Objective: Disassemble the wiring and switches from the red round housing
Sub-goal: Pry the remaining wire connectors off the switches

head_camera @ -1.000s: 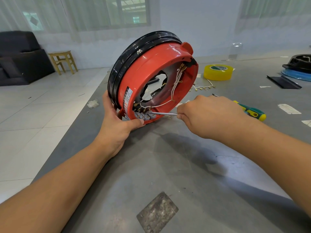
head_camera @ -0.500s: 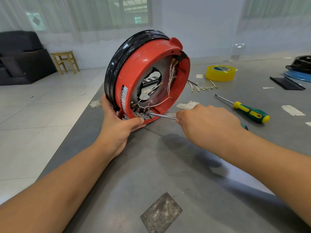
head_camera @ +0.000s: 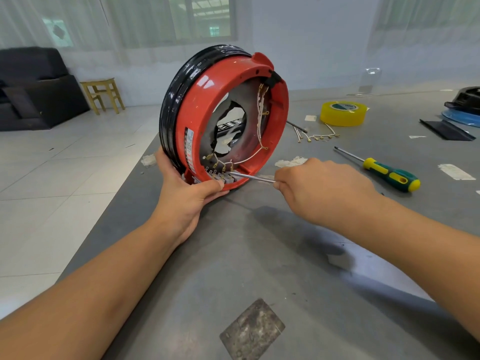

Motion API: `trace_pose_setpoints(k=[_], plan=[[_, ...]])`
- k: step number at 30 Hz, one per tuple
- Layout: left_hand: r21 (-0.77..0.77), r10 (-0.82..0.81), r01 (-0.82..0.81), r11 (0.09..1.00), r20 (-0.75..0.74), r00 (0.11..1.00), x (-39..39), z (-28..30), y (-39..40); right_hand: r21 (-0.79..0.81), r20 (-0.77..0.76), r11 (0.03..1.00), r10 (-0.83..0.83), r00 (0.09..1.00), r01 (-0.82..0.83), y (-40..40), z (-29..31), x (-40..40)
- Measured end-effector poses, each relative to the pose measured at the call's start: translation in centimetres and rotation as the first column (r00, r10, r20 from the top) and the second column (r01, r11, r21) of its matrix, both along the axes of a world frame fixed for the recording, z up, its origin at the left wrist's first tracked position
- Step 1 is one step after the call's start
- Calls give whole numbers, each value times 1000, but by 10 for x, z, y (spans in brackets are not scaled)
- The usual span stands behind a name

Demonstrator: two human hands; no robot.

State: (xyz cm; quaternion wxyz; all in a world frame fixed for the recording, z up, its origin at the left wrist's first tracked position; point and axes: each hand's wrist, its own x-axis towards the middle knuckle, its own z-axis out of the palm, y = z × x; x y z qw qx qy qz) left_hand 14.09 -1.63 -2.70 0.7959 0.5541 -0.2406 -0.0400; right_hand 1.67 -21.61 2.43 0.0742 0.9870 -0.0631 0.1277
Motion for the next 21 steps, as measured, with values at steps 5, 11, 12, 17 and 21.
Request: trace_pose_setpoints(k=[5, 11, 12, 17, 21], plan=[[67, 13, -15, 998, 37, 999, -3, 1, -3, 35, -91, 999, -18, 996, 21, -7, 14, -2], [79, 14, -16, 997, 30, 999, -4, 2, -3, 13, -69, 1000, -12, 998, 13, -5, 16, -4], [68, 9, -10, 998, 21, 1000, -4, 2, -3, 7, -63, 1000, -14, 998, 15, -4, 15, -4], [57, 6, -6, 998, 10, 1000, -4, 2, -2, -41, 8, 999, -26, 1000, 27, 1, 6, -4], [50, 8, -8, 999, 13, 1000, -4, 2, -1, -33, 28, 999, -31, 999, 32, 5, -4, -5]])
